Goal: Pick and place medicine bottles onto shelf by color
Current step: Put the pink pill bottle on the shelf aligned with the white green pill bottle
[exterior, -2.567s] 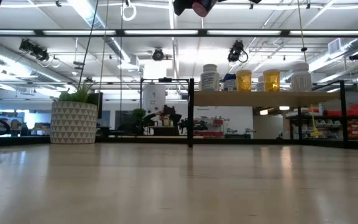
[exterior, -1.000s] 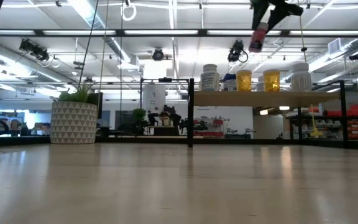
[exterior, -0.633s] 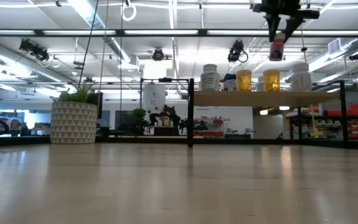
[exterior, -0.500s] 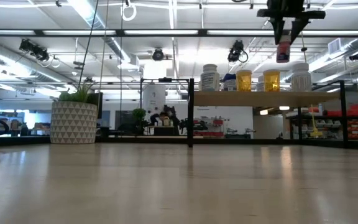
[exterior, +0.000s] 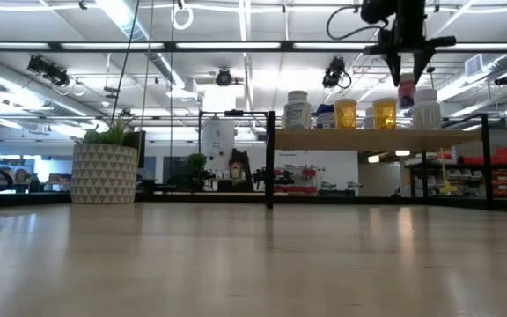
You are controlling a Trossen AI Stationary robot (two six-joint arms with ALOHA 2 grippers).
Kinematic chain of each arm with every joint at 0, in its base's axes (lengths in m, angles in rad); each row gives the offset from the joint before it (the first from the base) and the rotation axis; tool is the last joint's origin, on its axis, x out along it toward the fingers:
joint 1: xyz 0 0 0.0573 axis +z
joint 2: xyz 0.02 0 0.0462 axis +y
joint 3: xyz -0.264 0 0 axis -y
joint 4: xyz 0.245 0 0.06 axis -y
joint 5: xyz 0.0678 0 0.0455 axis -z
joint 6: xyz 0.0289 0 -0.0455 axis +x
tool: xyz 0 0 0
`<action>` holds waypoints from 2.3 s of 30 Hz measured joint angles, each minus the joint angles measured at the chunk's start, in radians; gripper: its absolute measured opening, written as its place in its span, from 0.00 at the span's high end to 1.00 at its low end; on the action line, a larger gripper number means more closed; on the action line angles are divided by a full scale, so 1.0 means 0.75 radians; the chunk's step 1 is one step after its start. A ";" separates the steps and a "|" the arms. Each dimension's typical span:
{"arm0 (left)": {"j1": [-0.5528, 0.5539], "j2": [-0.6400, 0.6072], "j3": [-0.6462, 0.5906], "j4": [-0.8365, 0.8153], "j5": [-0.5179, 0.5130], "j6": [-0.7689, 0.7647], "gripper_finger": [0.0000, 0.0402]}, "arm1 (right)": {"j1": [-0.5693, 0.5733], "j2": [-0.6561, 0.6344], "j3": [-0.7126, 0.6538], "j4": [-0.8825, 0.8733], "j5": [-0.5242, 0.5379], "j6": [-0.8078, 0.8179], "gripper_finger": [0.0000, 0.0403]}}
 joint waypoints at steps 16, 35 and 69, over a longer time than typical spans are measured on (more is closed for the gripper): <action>0.015 0.000 -0.001 -0.059 0.000 0.000 0.36 | -0.121 0.103 -0.004 0.138 -0.043 0.101 0.53; 0.018 0.001 -0.001 -0.107 0.000 0.000 0.40 | -0.070 0.100 -0.244 0.189 0.073 0.503 0.52; 0.017 0.001 -0.001 -0.106 -0.001 0.000 0.43 | -0.074 0.099 -0.302 0.200 0.037 0.917 0.52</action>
